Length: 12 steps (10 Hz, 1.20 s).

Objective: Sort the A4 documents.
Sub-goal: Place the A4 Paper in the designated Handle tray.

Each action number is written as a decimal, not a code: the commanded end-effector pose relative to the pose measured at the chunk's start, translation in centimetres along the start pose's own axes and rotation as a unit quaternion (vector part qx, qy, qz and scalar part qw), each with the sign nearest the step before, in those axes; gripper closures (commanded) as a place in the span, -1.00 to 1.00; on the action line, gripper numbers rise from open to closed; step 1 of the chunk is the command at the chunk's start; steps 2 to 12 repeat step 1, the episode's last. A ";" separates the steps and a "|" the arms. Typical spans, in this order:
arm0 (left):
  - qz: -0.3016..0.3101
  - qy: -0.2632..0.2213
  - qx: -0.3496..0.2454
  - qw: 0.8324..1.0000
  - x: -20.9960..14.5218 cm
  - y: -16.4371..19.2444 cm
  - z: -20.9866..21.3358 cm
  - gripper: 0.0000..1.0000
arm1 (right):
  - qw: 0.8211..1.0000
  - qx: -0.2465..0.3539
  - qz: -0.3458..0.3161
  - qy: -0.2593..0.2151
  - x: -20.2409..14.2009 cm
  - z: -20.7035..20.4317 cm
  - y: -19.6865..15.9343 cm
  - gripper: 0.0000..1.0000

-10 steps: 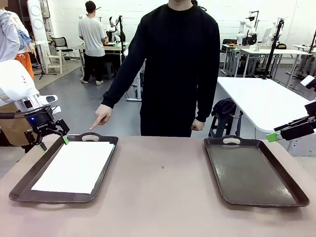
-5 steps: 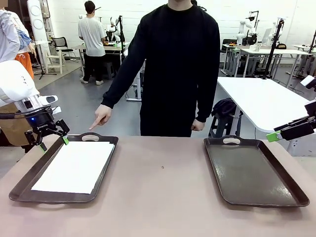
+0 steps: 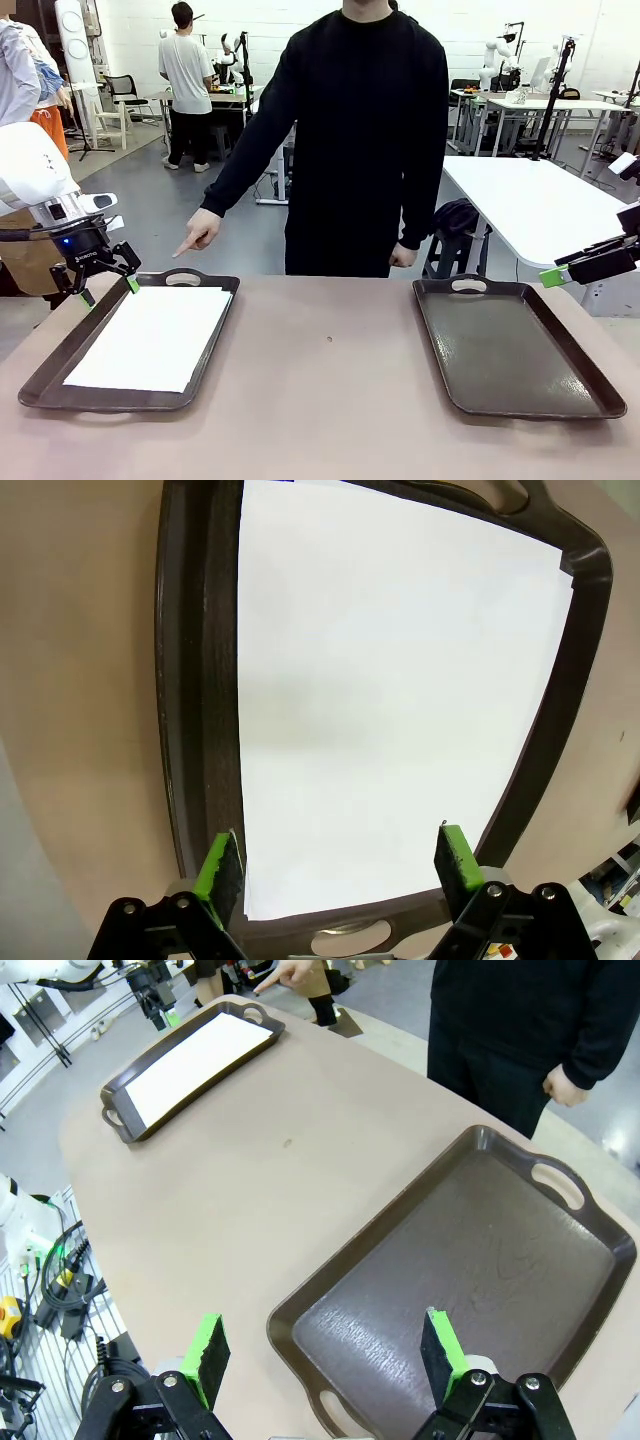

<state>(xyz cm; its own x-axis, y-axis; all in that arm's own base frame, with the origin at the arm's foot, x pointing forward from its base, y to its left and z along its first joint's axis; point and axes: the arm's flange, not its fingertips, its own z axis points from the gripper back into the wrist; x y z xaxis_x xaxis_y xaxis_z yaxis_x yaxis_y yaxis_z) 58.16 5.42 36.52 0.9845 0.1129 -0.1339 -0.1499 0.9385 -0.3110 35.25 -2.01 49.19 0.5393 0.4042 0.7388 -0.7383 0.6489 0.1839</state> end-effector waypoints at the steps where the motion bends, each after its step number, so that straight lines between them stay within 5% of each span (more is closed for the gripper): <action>1: -0.006 0.004 0.003 1.000 -0.1 0.0 0.1 -1.00 | 1.000 0.009 0.005 -0.011 0.1 -0.2 -0.4 -1.00; 12: -0.006 0.004 0.003 1.000 -0.1 0.0 0.1 -1.00 | 1.000 0.009 0.005 -0.011 0.1 -0.2 -0.4 -1.00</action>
